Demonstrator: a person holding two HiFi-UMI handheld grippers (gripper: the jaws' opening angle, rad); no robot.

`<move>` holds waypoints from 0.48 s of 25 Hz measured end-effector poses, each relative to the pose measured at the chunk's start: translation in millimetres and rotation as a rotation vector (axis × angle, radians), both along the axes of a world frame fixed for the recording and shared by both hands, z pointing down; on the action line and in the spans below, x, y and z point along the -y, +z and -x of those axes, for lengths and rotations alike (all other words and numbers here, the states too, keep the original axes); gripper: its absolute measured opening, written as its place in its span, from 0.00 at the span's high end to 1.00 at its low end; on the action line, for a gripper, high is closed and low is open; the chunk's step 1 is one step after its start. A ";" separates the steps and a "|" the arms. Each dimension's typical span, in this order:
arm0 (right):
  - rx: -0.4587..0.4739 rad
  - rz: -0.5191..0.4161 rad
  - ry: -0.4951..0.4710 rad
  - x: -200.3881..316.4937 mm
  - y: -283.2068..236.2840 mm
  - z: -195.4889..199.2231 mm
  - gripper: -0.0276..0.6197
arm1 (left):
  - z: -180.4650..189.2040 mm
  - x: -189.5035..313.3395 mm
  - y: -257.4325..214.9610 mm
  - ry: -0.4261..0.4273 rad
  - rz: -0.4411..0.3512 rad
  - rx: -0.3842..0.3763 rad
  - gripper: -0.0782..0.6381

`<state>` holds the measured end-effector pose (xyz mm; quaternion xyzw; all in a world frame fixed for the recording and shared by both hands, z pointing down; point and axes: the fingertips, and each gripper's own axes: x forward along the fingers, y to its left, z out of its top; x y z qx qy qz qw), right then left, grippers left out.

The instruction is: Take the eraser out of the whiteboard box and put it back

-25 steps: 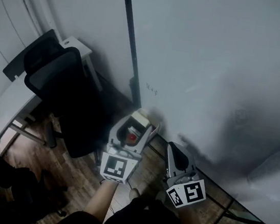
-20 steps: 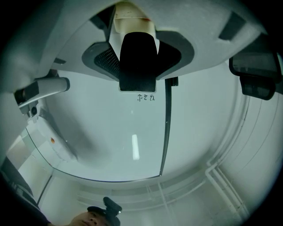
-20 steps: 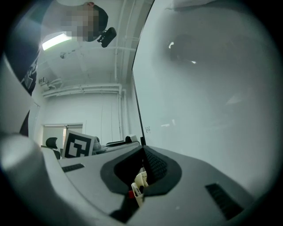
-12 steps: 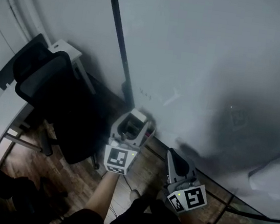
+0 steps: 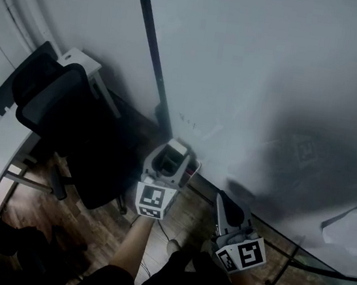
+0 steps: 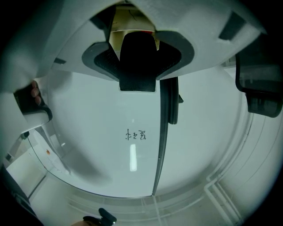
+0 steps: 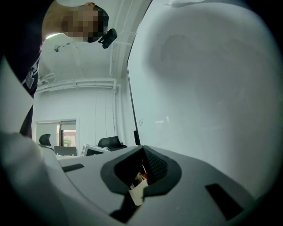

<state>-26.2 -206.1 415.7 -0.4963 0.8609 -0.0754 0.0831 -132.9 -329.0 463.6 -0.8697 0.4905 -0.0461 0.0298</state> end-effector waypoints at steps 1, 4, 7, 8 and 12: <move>0.000 0.001 0.000 -0.1 0.0 0.7 0.95 | 0.0 1.5 3.8 0.002 0.009 0.008 0.56; -0.004 -0.001 0.001 0.3 0.3 1.4 0.95 | -0.2 5.3 12.9 0.005 0.031 0.033 0.56; -0.004 0.002 0.006 1.0 1.3 0.6 0.95 | -2.9 6.5 16.2 0.009 0.037 0.065 0.56; -0.003 0.002 0.007 1.1 1.3 0.6 0.95 | -4.2 6.5 17.0 0.011 0.038 0.078 0.56; 0.000 0.000 0.006 1.4 0.9 2.1 0.95 | -10.1 4.0 24.7 0.016 0.023 0.174 0.56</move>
